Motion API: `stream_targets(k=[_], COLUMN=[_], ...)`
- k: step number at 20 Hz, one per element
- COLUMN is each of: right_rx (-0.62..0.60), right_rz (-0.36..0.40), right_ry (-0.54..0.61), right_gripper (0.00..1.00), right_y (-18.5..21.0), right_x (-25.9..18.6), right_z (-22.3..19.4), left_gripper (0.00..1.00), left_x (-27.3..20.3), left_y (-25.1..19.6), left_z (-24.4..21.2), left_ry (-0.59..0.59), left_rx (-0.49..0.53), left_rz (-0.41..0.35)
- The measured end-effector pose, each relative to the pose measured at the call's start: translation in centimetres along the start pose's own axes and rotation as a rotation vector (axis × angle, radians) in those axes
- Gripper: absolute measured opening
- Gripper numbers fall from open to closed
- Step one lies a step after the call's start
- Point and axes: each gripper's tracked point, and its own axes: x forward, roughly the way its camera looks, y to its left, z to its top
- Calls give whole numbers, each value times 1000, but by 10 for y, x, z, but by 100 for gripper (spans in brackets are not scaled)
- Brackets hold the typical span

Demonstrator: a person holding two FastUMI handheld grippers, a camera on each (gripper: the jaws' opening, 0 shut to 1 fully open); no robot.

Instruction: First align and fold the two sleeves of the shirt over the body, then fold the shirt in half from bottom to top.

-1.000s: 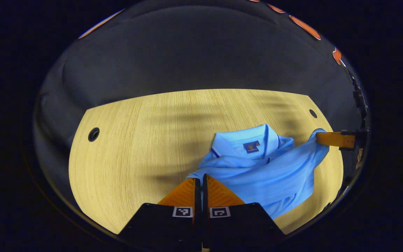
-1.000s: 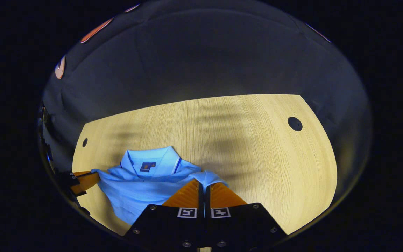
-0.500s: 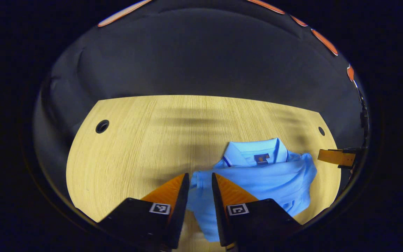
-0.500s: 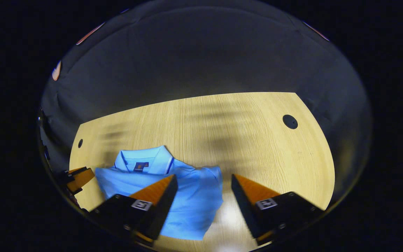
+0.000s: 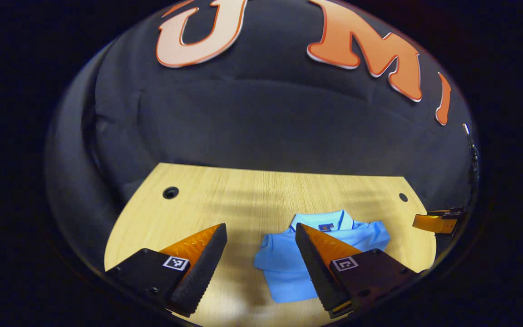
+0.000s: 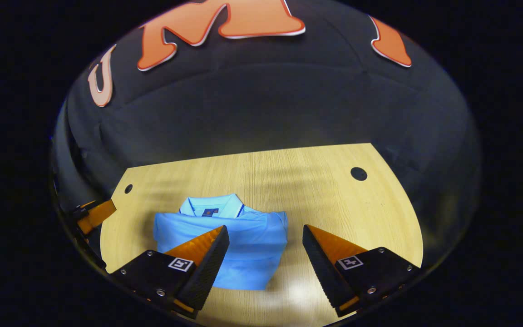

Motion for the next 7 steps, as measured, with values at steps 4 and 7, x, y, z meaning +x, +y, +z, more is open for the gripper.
stream_targets(k=[4,7], right_rx=[28,89], right_rz=[5,35], right_ry=[-49,-135], right_gripper=[99,99], right_y=[-1,2], right_x=[-54,-89], right_z=[-10,-5], left_gripper=[99,100], left_x=[-66,-103], left_y=[3,8], left_z=[10,8], left_ry=[-86,-149], left_rx=[-21,-7], left_rz=[-9,-5])
